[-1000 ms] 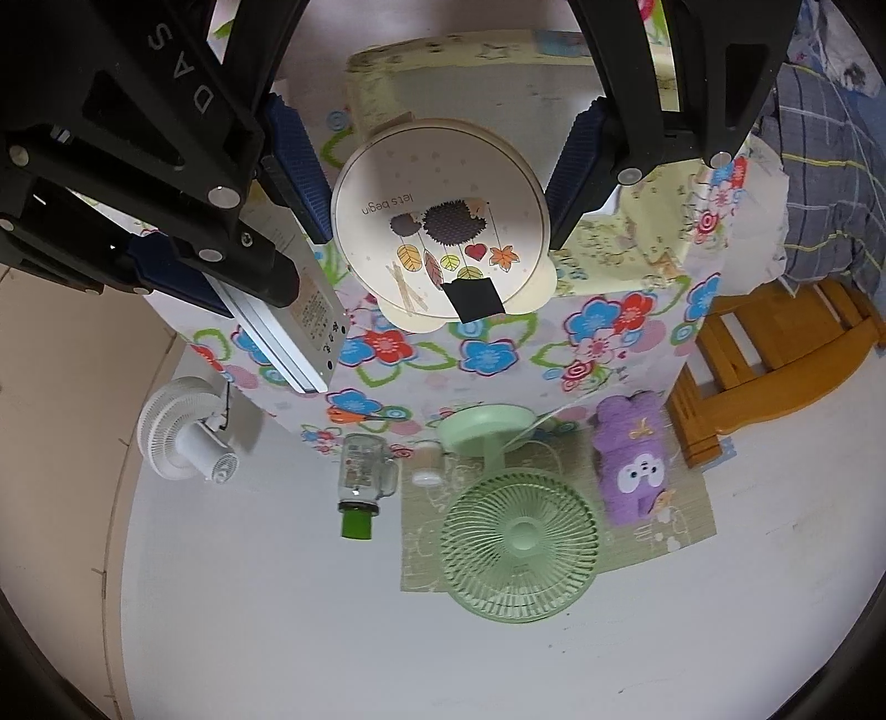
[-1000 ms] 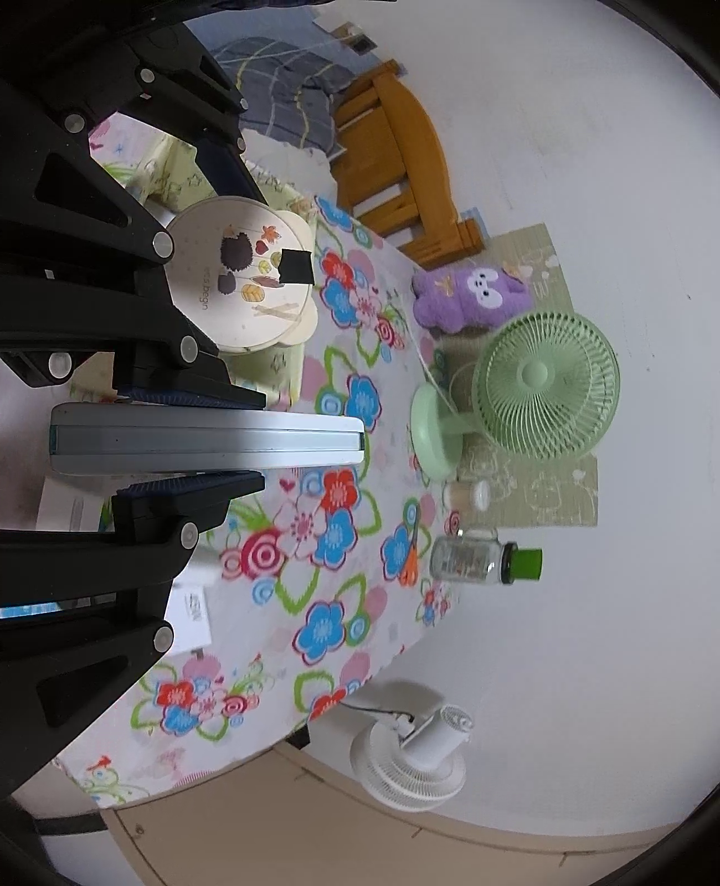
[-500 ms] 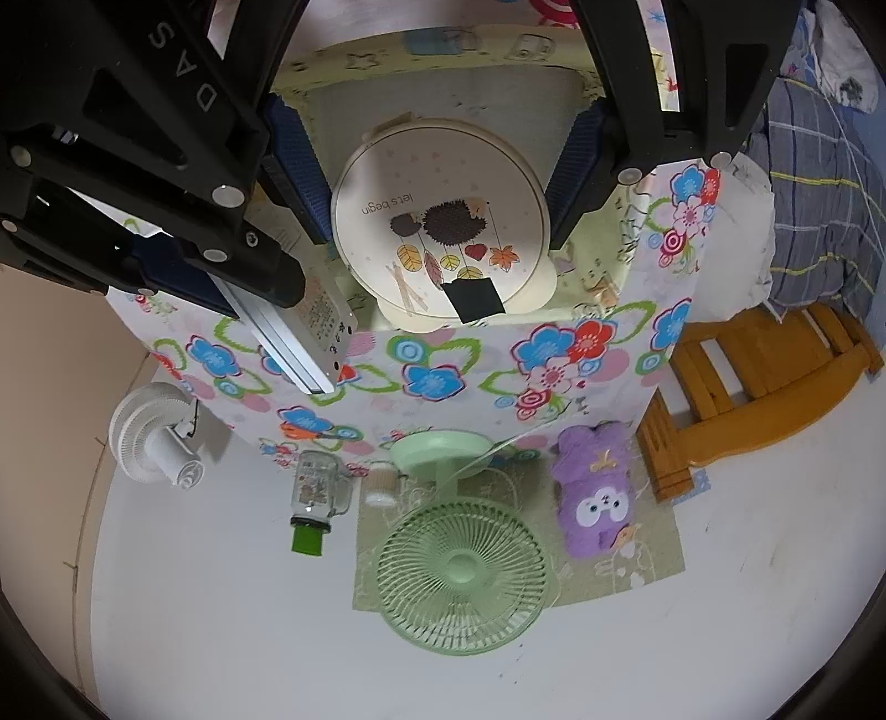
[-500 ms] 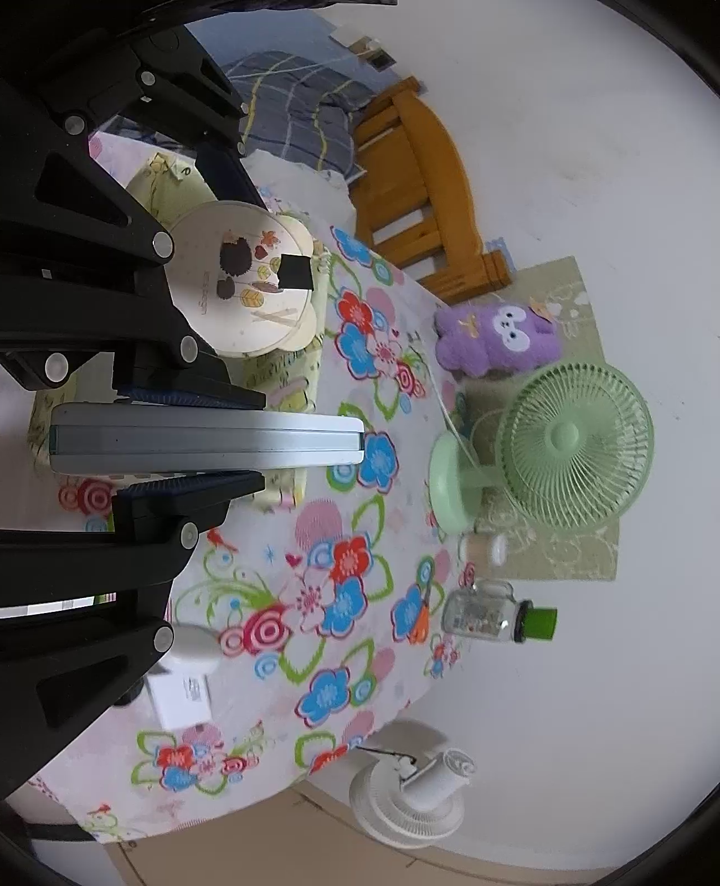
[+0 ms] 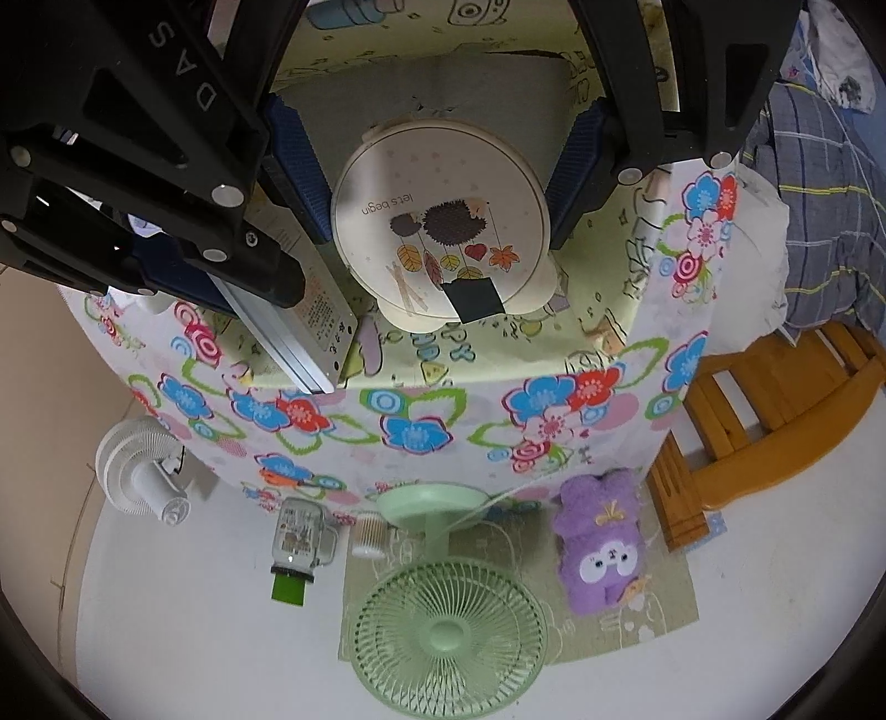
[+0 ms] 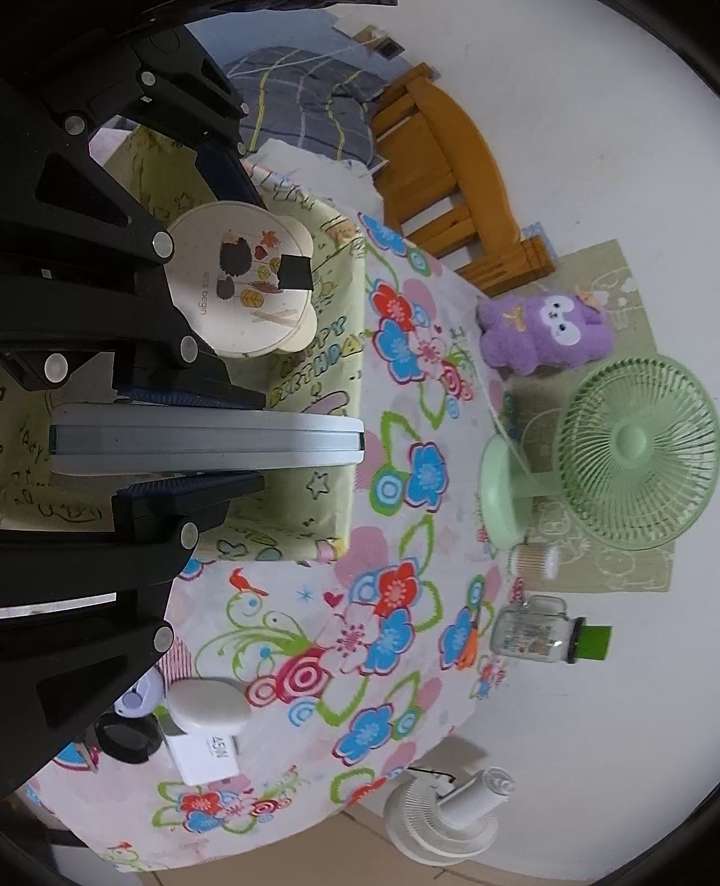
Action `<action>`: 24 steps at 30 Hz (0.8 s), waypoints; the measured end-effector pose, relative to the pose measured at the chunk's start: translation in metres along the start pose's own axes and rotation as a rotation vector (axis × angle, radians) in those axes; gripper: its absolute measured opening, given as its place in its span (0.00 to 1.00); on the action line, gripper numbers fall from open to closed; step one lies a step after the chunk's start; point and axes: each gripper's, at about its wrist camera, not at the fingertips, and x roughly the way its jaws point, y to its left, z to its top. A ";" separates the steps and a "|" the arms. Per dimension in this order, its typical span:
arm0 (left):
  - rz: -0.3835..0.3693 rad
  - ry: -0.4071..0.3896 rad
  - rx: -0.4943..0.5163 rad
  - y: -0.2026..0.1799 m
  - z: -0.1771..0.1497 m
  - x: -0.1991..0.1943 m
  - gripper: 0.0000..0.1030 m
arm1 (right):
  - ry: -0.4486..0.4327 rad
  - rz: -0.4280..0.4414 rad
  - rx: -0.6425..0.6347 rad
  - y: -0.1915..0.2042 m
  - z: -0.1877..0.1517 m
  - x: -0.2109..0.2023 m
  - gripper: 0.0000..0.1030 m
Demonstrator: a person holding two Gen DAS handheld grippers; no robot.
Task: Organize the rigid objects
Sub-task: 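Carry the compact with the left tool while the right tool carries the power bank to the yellow box, then open the left tool over the box while the right tool releases the power bank inside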
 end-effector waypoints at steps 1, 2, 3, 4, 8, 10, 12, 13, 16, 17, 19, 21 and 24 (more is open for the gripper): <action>-0.002 0.008 0.000 0.001 -0.001 0.003 0.74 | 0.005 0.000 0.000 0.000 -0.001 0.002 0.24; -0.004 0.021 0.000 0.001 -0.001 0.007 0.74 | 0.013 -0.002 0.001 0.000 -0.001 0.005 0.24; -0.005 0.029 -0.002 0.001 -0.002 0.009 0.75 | 0.018 -0.004 0.002 0.001 -0.002 0.007 0.24; -0.010 0.042 -0.004 0.002 -0.003 0.012 0.75 | 0.026 -0.006 0.005 0.000 -0.003 0.010 0.24; 0.009 0.025 0.002 0.002 -0.003 0.014 0.75 | 0.026 -0.008 0.010 0.000 -0.005 0.013 0.24; 0.022 0.028 0.004 0.002 -0.002 0.015 0.75 | 0.025 -0.009 0.012 0.000 -0.005 0.014 0.24; 0.038 0.031 0.003 0.003 -0.002 0.017 0.75 | 0.026 -0.010 0.009 0.000 -0.004 0.014 0.24; 0.042 0.023 -0.002 0.004 -0.003 0.017 0.75 | 0.025 -0.013 0.008 0.000 -0.004 0.015 0.24; 0.040 0.017 -0.013 0.005 -0.003 0.017 0.77 | 0.022 -0.014 0.011 0.000 -0.003 0.016 0.24; 0.039 0.019 -0.016 0.005 -0.002 0.017 0.77 | 0.022 -0.012 0.012 0.000 -0.004 0.016 0.24; 0.037 0.016 -0.023 0.006 -0.002 0.016 0.77 | 0.020 -0.008 0.019 -0.001 -0.004 0.016 0.24; 0.035 0.011 -0.027 0.006 -0.001 0.015 0.76 | 0.017 -0.011 0.019 0.000 -0.004 0.016 0.24; 0.027 0.010 -0.037 0.006 -0.001 0.013 0.76 | 0.015 -0.014 0.020 0.000 -0.003 0.013 0.24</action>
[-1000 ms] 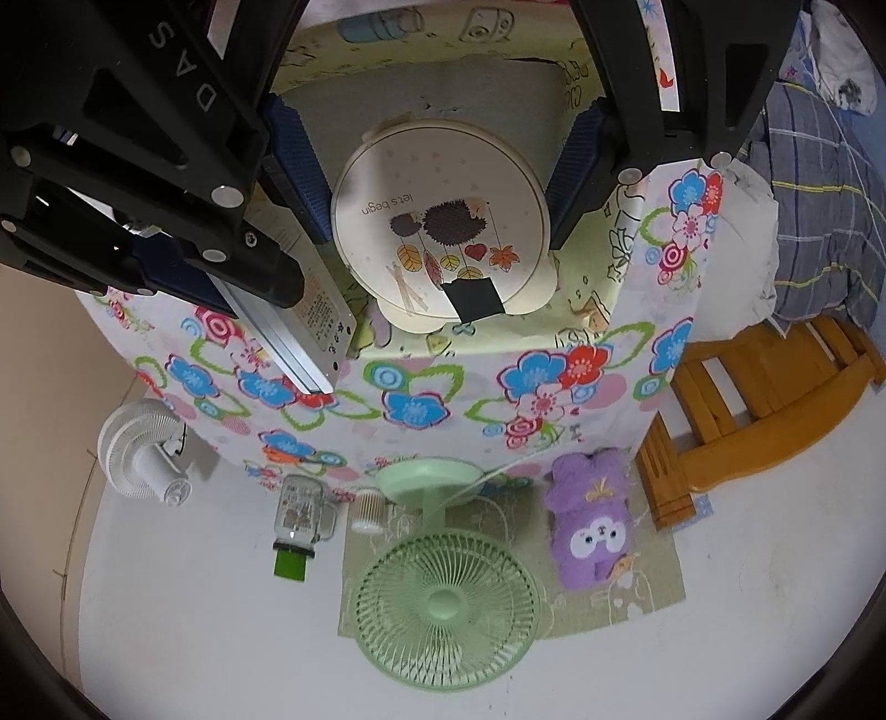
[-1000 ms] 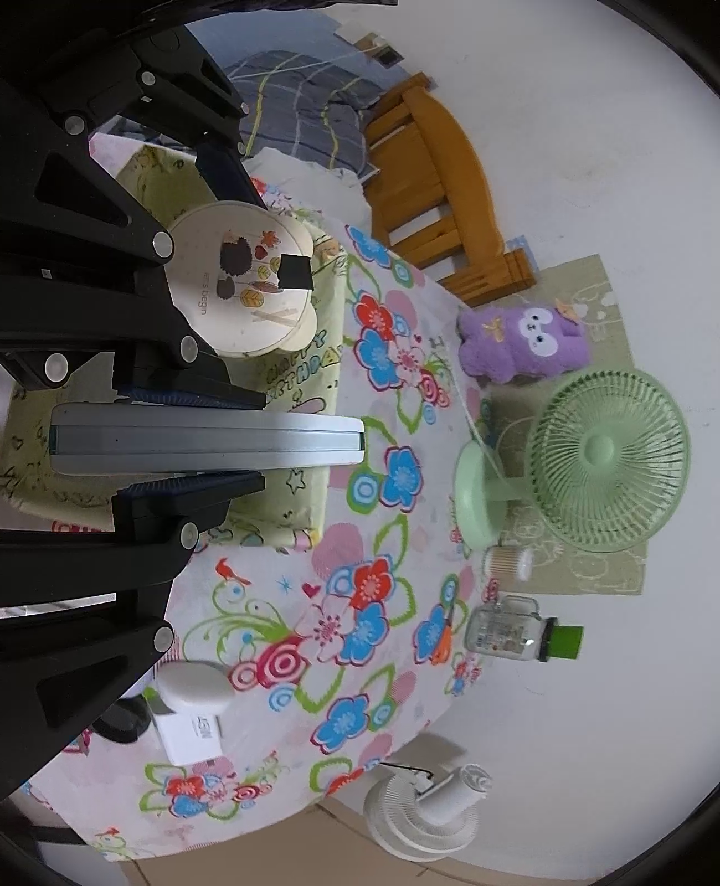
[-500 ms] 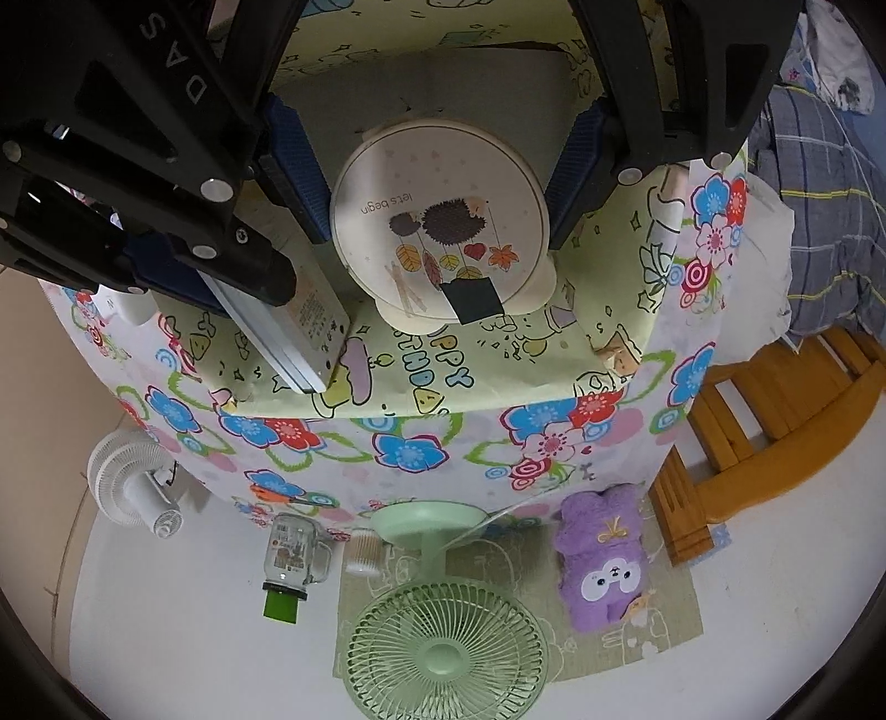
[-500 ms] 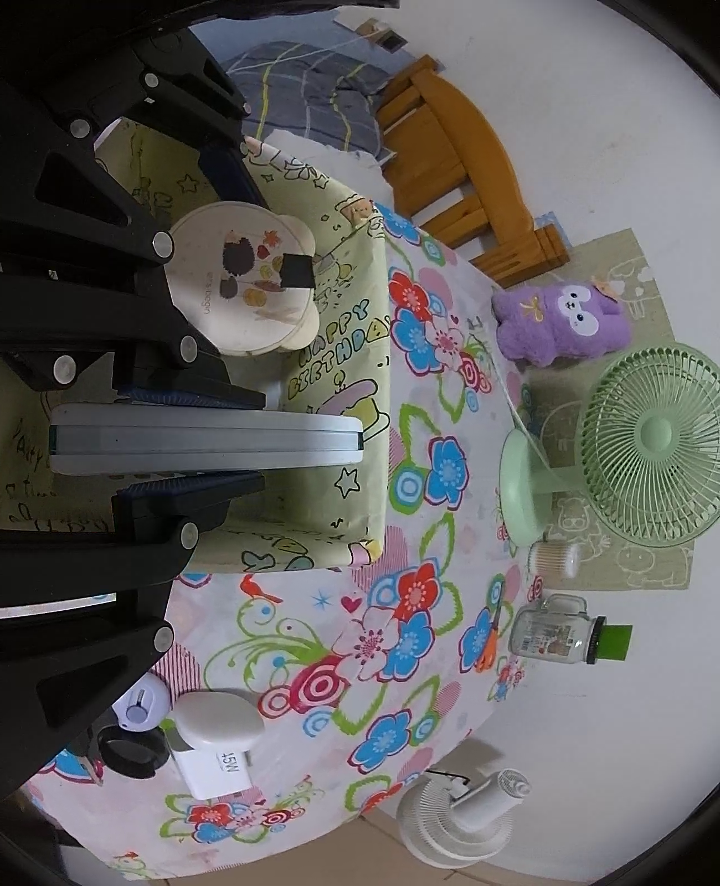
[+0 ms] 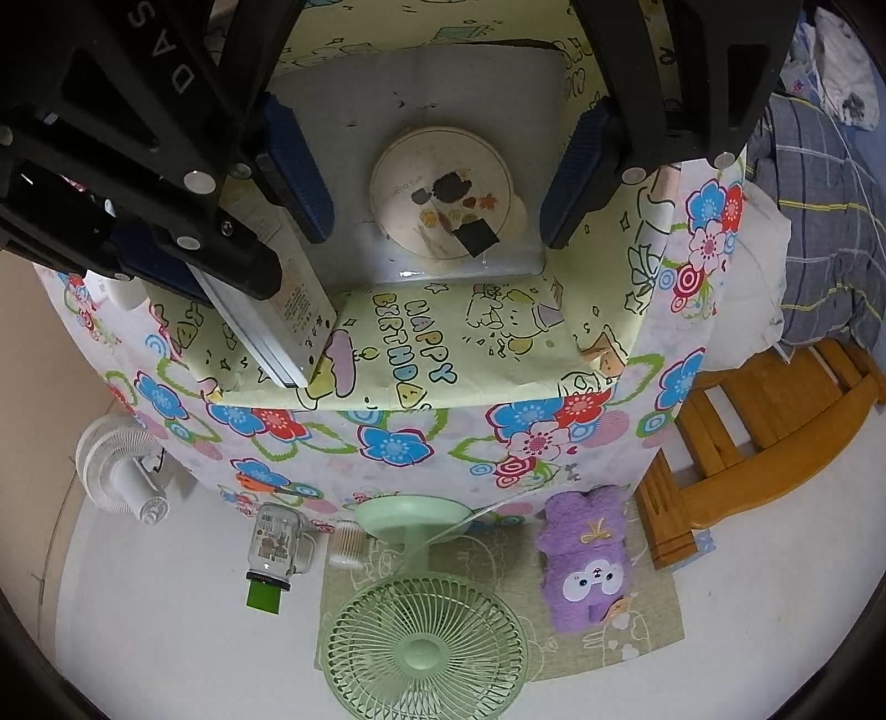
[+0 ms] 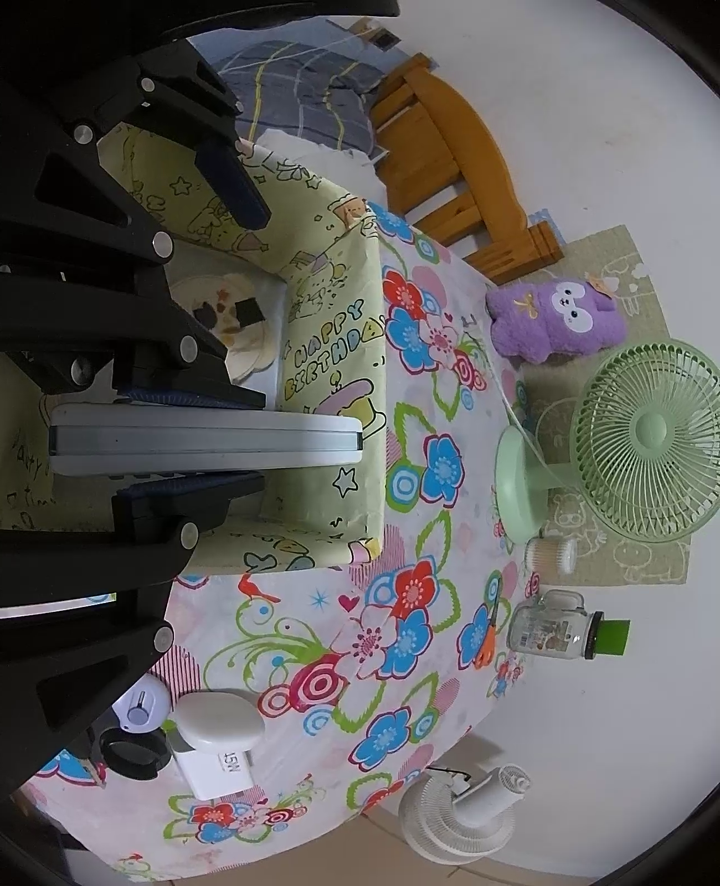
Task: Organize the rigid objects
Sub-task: 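Open the left tool over the box while the right tool releases the power bank inside, then move both tools back from the box toward the remaining objects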
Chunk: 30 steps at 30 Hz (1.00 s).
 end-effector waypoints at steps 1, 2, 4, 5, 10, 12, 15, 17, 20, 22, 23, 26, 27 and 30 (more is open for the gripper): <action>-0.009 0.002 -0.002 0.000 0.000 -0.001 0.76 | 0.000 0.001 0.000 0.000 0.000 -0.001 0.24; -0.018 0.004 -0.002 -0.001 0.001 -0.002 0.76 | 0.000 0.003 0.001 -0.001 0.000 -0.003 0.24; -0.022 0.007 0.001 -0.003 0.001 -0.004 0.76 | 0.007 0.004 0.003 -0.002 0.000 -0.006 0.24; -0.026 0.007 0.004 -0.005 0.001 -0.006 0.76 | 0.008 0.002 0.000 -0.002 0.000 -0.008 0.24; -0.035 -0.018 0.007 -0.014 0.002 -0.022 0.76 | -0.046 -0.038 -0.030 -0.004 0.001 -0.030 0.25; -0.051 -0.032 0.004 -0.019 0.003 -0.029 0.76 | -0.060 -0.047 -0.032 -0.006 0.002 -0.039 0.30; -0.062 -0.046 0.000 -0.026 0.003 -0.036 0.76 | -0.086 -0.060 -0.026 -0.014 0.002 -0.051 0.53; -0.062 -0.052 0.006 -0.032 0.002 -0.039 0.76 | -0.114 -0.076 -0.022 -0.020 0.000 -0.059 0.61; -0.058 -0.055 0.013 -0.042 0.000 -0.043 0.76 | -0.120 -0.088 -0.021 -0.028 -0.004 -0.066 0.65; -0.058 -0.056 0.017 -0.048 -0.002 -0.046 0.76 | -0.116 -0.087 -0.015 -0.035 -0.006 -0.069 0.67; -0.057 -0.058 0.021 -0.053 -0.003 -0.047 0.76 | -0.117 -0.086 -0.011 -0.038 -0.008 -0.071 0.68; -0.061 -0.071 0.028 -0.063 -0.005 -0.052 0.77 | -0.122 -0.089 -0.003 -0.047 -0.011 -0.076 0.71; -0.066 -0.074 0.028 -0.067 -0.006 -0.053 0.77 | -0.125 -0.091 -0.001 -0.051 -0.013 -0.079 0.72; -0.086 -0.068 0.027 -0.078 -0.007 -0.055 0.76 | -0.136 -0.101 0.004 -0.061 -0.016 -0.085 0.74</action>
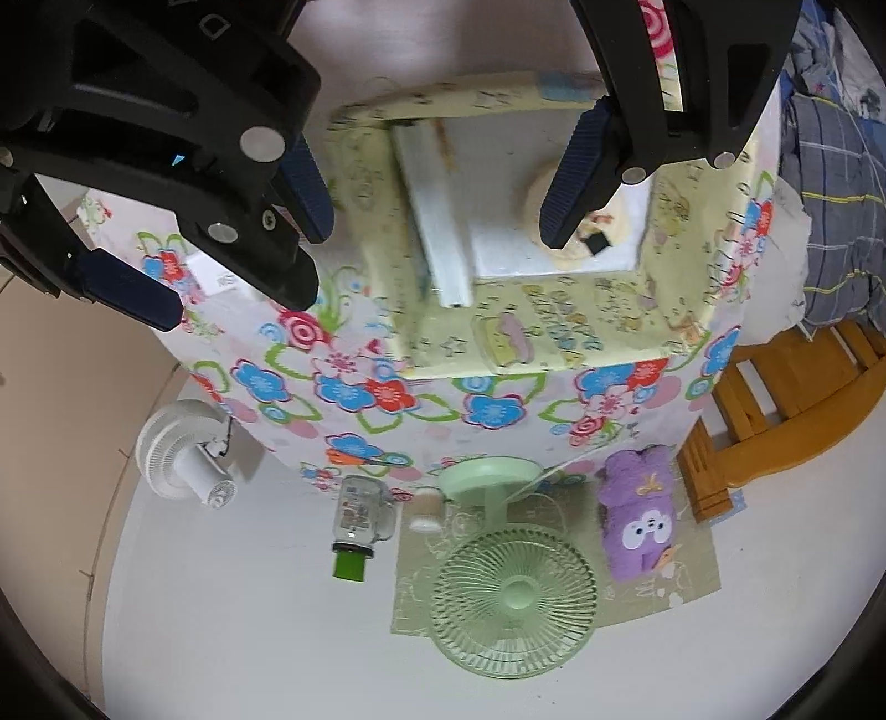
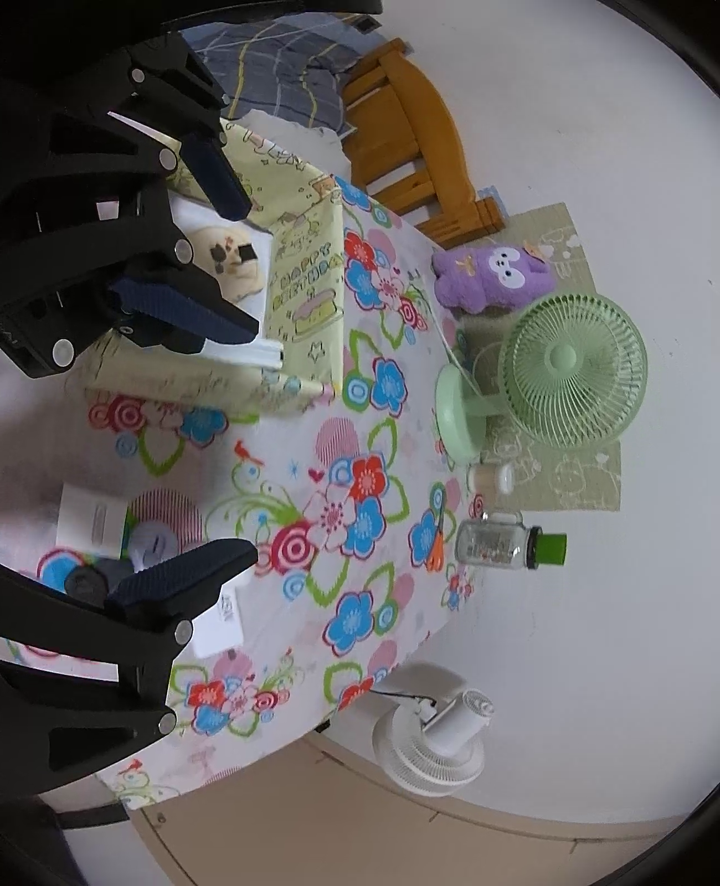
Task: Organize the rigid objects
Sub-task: 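Move both tools back from the box toward the remaining objects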
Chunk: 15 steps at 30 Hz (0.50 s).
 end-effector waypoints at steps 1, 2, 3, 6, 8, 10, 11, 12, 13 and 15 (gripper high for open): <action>-0.006 0.002 0.000 -0.004 -0.001 0.000 0.76 | -0.003 -0.004 0.001 -0.003 0.000 -0.002 0.75; -0.012 0.004 0.000 -0.009 -0.001 0.001 0.76 | -0.005 -0.010 0.003 -0.008 -0.002 -0.004 0.75; -0.015 0.008 0.000 -0.012 -0.001 0.001 0.76 | -0.006 -0.013 0.004 -0.012 -0.003 -0.005 0.75; -0.022 0.017 0.004 -0.025 -0.003 0.003 0.74 | -0.003 -0.022 0.011 -0.025 -0.006 -0.007 0.75; -0.017 0.014 0.009 -0.034 -0.004 0.003 0.74 | -0.002 -0.023 0.016 -0.032 -0.008 -0.009 0.75; -0.021 0.014 0.013 -0.040 -0.004 0.004 0.73 | -0.003 -0.023 0.022 -0.040 -0.011 -0.011 0.75; -0.031 0.017 0.016 -0.045 -0.004 0.004 0.72 | -0.004 -0.022 0.027 -0.044 -0.012 -0.012 0.75; -0.035 0.018 0.016 -0.047 -0.005 0.005 0.70 | -0.004 -0.022 0.032 -0.049 -0.013 -0.014 0.75; -0.040 0.020 0.017 -0.050 -0.005 0.005 0.68 | -0.006 -0.024 0.035 -0.052 -0.014 -0.014 0.75; -0.046 0.028 0.022 -0.058 -0.006 0.007 0.66 | -0.012 -0.033 0.041 -0.059 -0.015 -0.016 0.75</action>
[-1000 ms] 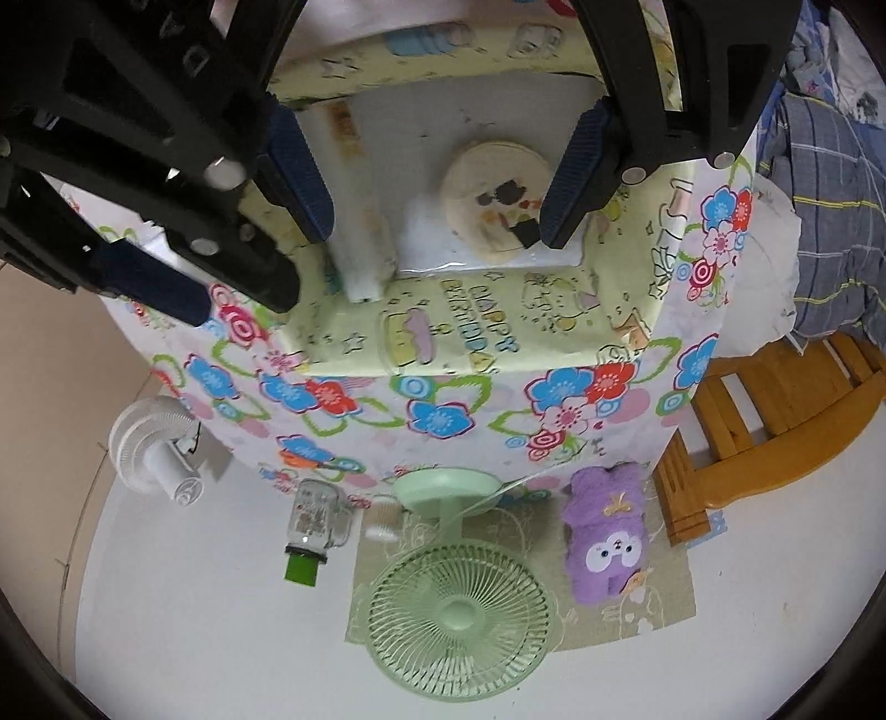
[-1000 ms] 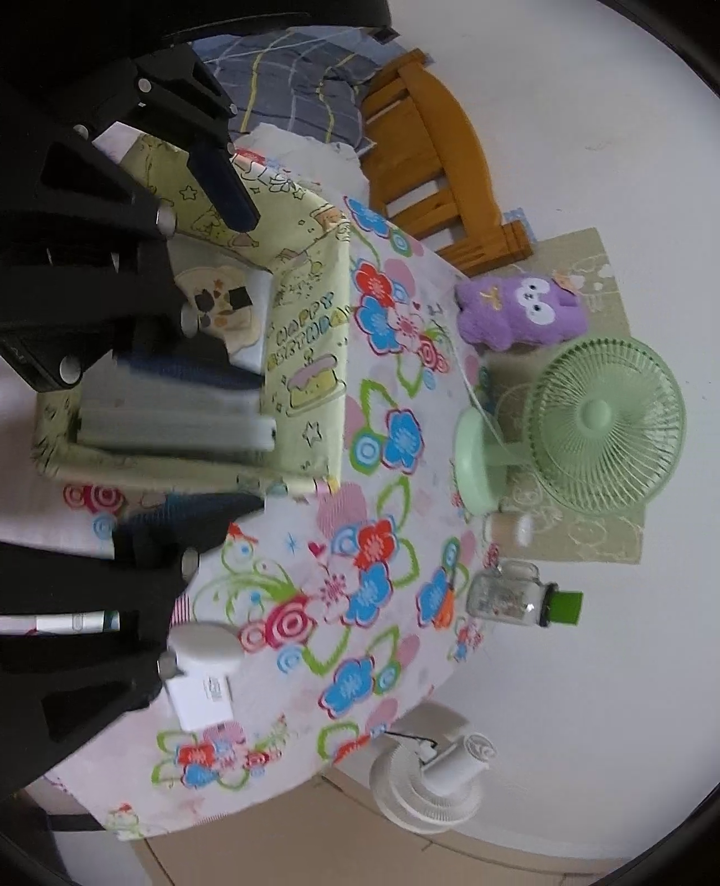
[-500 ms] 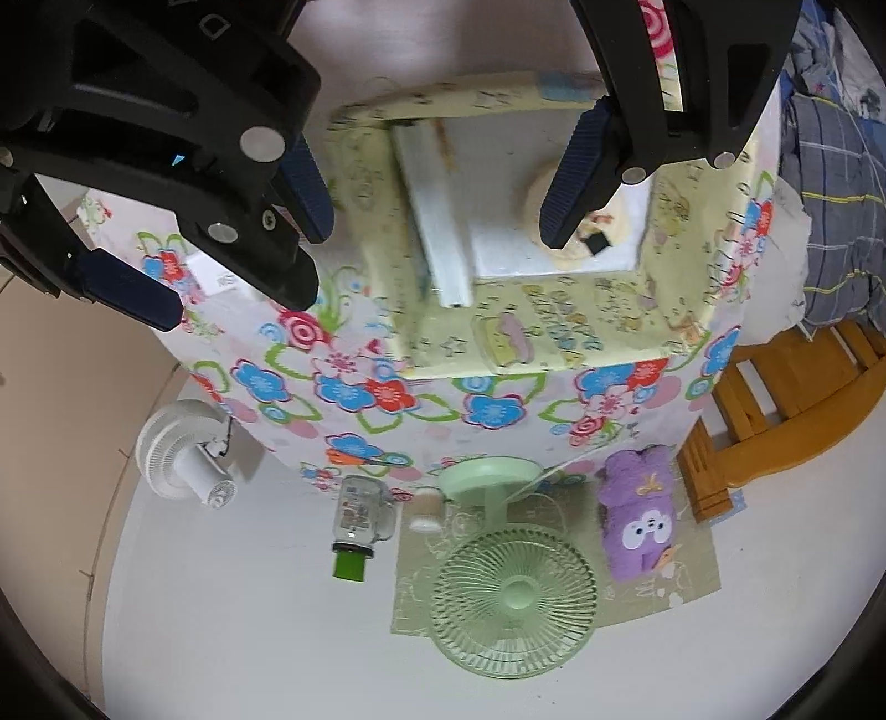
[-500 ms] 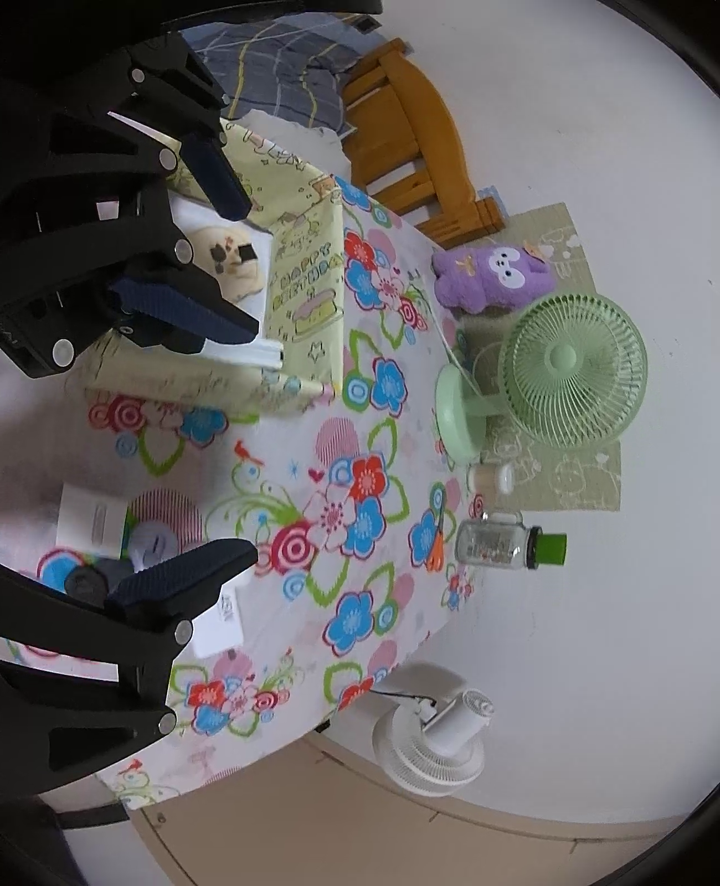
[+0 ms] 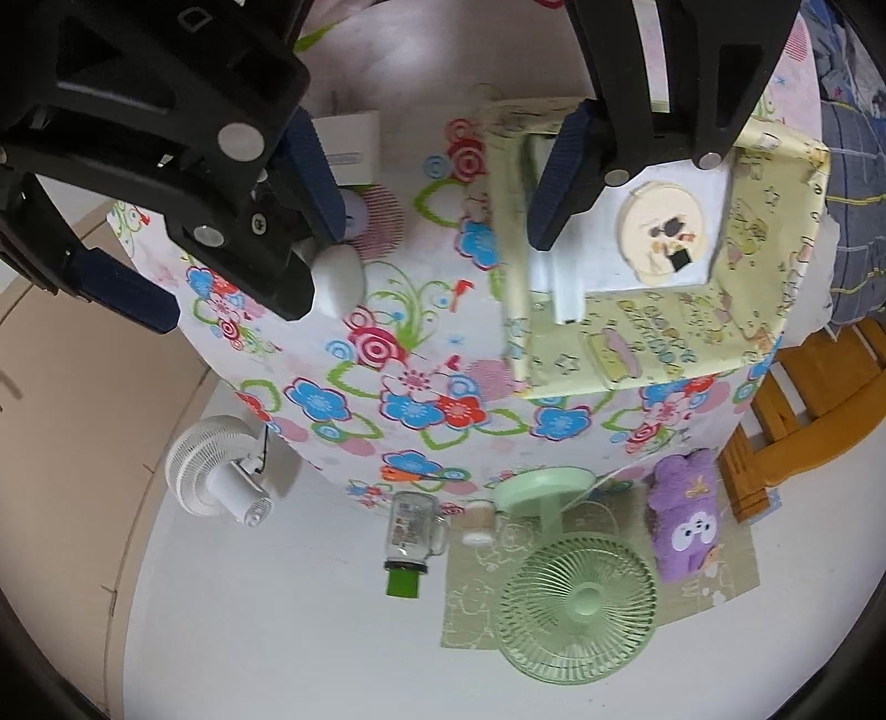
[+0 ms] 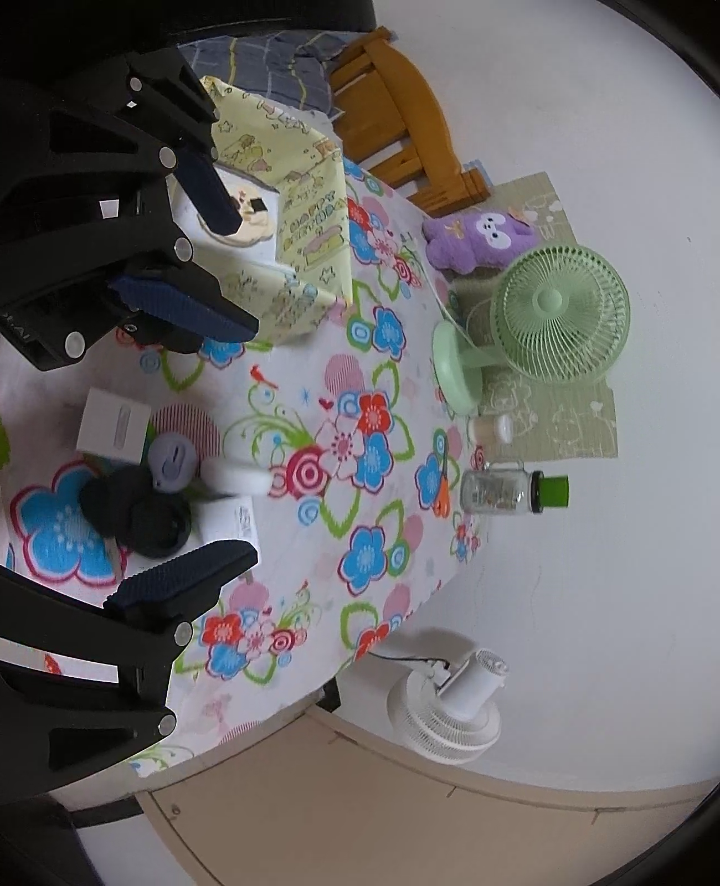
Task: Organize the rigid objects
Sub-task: 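Move both tools back from the box toward the remaining objects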
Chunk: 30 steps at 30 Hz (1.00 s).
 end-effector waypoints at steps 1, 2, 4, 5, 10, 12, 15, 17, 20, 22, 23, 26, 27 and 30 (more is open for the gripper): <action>0.009 -0.001 0.002 -0.003 0.000 0.000 0.66 | -0.002 -0.007 0.001 -0.004 -0.001 -0.001 0.75; 0.026 -0.012 0.007 -0.006 -0.001 0.000 0.64 | -0.002 -0.011 0.001 -0.005 -0.002 -0.001 0.75; 0.016 -0.002 0.019 -0.013 -0.001 0.002 0.60 | -0.001 -0.010 0.007 -0.012 -0.003 -0.002 0.75; 0.005 0.004 0.016 -0.015 -0.002 0.003 0.59 | 0.001 -0.007 0.015 -0.016 -0.004 -0.002 0.75; -0.009 0.005 0.035 -0.030 -0.002 0.004 0.58 | -0.003 0.003 0.040 -0.032 -0.007 -0.005 0.75; -0.011 0.008 0.042 -0.035 -0.003 0.006 0.58 | -0.005 -0.005 0.046 -0.038 -0.009 -0.006 0.75; -0.020 0.014 0.042 -0.042 -0.003 0.009 0.58 | 0.001 -0.012 0.057 -0.045 -0.011 -0.006 0.75; -0.028 0.014 0.041 -0.046 -0.004 0.009 0.58 | -0.001 -0.012 0.061 -0.050 -0.012 -0.008 0.75; -0.030 0.009 0.043 -0.052 -0.005 0.010 0.58 | -0.013 -0.022 0.056 -0.056 -0.013 -0.010 0.75; -0.032 0.007 0.046 -0.057 -0.006 0.011 0.60 | -0.017 -0.029 0.051 -0.059 -0.015 -0.011 0.75; -0.034 0.008 0.048 -0.059 -0.007 0.012 0.60 | -0.019 -0.033 0.049 -0.061 -0.016 -0.012 0.75; -0.028 0.010 0.048 -0.065 -0.011 0.016 0.64 | -0.016 -0.041 0.051 -0.066 -0.019 -0.010 0.75; -0.025 0.007 0.046 -0.066 -0.012 0.017 0.68 | -0.015 -0.040 0.054 -0.069 -0.021 -0.009 0.75; -0.018 0.003 0.055 -0.070 -0.015 0.019 0.68 | -0.010 -0.026 0.065 -0.074 -0.025 -0.006 0.75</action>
